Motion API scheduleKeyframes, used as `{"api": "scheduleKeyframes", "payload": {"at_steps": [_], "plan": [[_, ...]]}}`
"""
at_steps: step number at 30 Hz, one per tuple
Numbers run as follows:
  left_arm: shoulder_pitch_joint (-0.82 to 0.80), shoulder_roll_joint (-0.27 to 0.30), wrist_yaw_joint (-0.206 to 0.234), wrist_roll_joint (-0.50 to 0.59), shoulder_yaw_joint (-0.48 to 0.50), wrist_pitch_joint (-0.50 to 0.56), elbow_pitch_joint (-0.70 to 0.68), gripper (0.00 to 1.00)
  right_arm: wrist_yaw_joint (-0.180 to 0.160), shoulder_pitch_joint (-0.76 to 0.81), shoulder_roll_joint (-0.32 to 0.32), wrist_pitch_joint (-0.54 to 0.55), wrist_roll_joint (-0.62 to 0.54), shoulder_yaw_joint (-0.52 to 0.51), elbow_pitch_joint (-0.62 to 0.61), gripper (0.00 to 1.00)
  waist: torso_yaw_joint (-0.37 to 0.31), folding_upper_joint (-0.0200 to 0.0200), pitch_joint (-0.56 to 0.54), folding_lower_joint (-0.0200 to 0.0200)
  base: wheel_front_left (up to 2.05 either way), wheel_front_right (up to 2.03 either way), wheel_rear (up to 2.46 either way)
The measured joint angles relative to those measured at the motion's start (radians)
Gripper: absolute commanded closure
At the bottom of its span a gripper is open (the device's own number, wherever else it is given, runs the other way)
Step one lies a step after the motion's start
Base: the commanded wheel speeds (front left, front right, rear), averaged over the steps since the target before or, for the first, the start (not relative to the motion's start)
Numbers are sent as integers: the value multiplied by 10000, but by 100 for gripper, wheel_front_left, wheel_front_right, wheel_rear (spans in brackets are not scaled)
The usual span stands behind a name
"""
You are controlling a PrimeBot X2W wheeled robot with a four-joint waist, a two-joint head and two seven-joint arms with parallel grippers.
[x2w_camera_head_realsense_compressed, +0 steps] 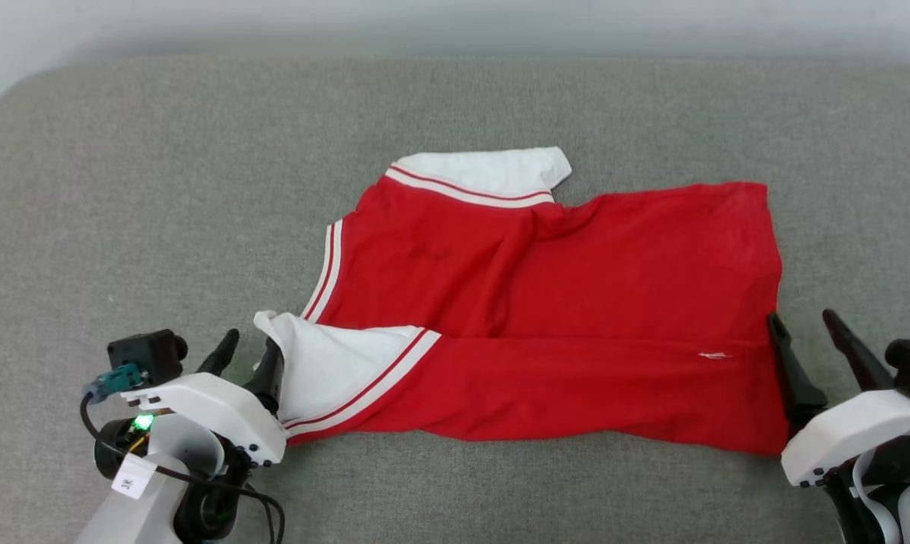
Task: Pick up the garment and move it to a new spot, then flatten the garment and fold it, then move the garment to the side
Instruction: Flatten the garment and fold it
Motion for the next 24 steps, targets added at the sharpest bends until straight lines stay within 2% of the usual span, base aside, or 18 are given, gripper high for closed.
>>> {"api": "scheduleKeyframes", "payload": {"at_steps": [4,10,15,18,24], "plan": [[57,259,171,12,25,253,-207,0,0,156,105,-731,-238,-234,-176,0,-3,0,-461,0,0,0,0],[174,1120,347,-132,73,1511,-1072,0,0,511,485,-1024,-343,-456,-853,0,-22,0,-1050,-2,0,0,0],[169,1971,259,-754,-50,3499,-1839,0,-2,845,652,-888,-454,-464,-1292,0,-143,0,-1210,-2,0,0,0],[205,2376,491,-1350,-121,4984,-2207,0,0,913,732,-865,-497,-407,-1524,0,-271,0,-1200,-2,0,0,0],[468,2617,965,-2228,-161,6612,-2711,0,0,945,853,-802,-520,-299,-1685,0,-572,0,-910,-2,0,0,0]]}}
